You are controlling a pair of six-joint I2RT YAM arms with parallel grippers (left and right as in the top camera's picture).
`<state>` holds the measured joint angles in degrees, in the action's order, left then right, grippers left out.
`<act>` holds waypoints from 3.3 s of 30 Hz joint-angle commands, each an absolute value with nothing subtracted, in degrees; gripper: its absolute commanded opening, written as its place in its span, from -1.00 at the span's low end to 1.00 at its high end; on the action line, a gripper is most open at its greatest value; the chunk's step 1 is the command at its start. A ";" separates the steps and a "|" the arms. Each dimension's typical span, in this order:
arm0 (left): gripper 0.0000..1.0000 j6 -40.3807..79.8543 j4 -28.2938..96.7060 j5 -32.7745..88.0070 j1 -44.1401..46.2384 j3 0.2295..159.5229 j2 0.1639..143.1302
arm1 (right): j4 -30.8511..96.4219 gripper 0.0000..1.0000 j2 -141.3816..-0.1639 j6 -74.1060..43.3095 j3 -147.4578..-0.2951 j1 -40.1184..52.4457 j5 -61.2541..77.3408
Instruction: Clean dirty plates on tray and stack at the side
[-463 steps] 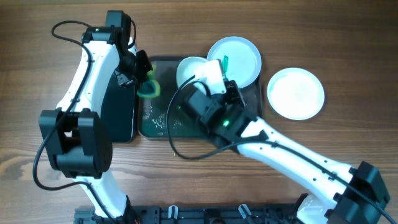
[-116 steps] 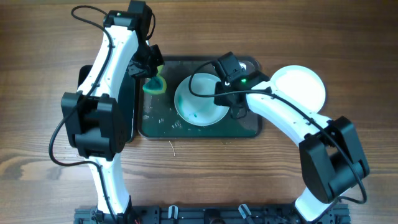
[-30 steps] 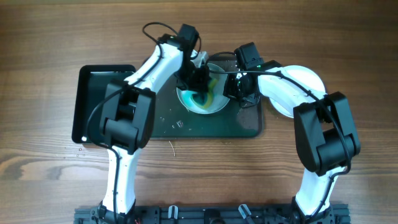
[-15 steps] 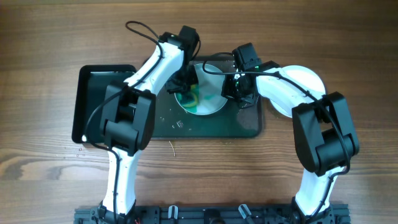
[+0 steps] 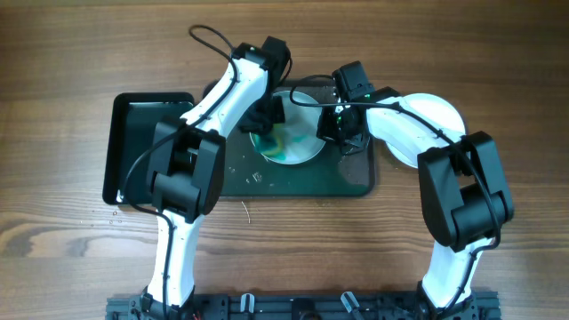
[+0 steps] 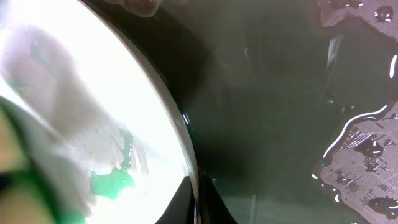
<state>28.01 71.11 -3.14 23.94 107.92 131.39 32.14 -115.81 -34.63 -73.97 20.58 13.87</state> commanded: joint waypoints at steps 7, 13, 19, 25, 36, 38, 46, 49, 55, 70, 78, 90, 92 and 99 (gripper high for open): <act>-0.92 31.73 78.74 -10.66 21.04 120.27 126.21 | 32.47 -0.91 -117.03 -29.43 -72.05 20.47 14.00; -0.92 28.73 80.71 -1.56 16.78 120.22 125.27 | 33.93 -0.92 -105.65 -25.34 -72.10 22.00 7.92; -0.92 28.49 80.64 -1.28 15.46 120.22 125.27 | 41.08 -0.91 -94.04 -23.94 -72.10 29.61 -16.05; -0.92 28.49 80.44 -1.30 15.49 120.22 125.36 | 46.41 -0.91 -88.33 -23.97 -72.10 39.68 -46.72; -0.92 28.51 80.09 -1.30 15.49 120.22 125.36 | 43.59 -0.91 -87.53 -15.99 -72.10 52.03 -79.55; -0.92 28.51 80.07 -1.30 15.49 120.22 125.36 | 40.99 -0.92 -87.53 -12.99 -72.10 53.32 -81.93; -0.92 28.51 80.07 -1.30 15.49 120.22 125.36 | 42.06 -0.91 -87.53 -17.15 -72.07 52.05 -59.61; -0.92 28.51 80.03 -1.30 15.49 120.22 125.36 | 47.00 -0.92 -87.53 -28.18 -72.07 48.18 -49.32; -0.92 28.51 80.03 -1.30 15.49 120.22 125.36 | 46.57 -0.92 -86.15 -28.45 -72.10 31.86 -11.73; -0.92 28.51 80.05 -1.30 15.53 120.22 125.36 | 50.54 -0.92 -87.55 -24.14 -70.50 -17.82 4.12; -0.92 28.49 80.44 -1.30 15.53 120.22 125.36 | 46.02 -0.91 -96.57 -24.08 -67.59 -19.57 0.89; -0.92 19.70 83.42 -1.30 13.56 120.25 119.68 | 52.88 -0.10 -95.77 -19.42 -72.07 -19.09 11.68; -0.92 13.54 84.95 -2.70 12.05 120.22 117.30 | 55.27 0.02 -92.18 -17.85 -74.76 -18.22 11.97; -0.92 8.38 87.42 -7.35 3.31 119.13 117.16 | 54.72 0.29 -85.52 -16.49 -75.70 -13.32 11.88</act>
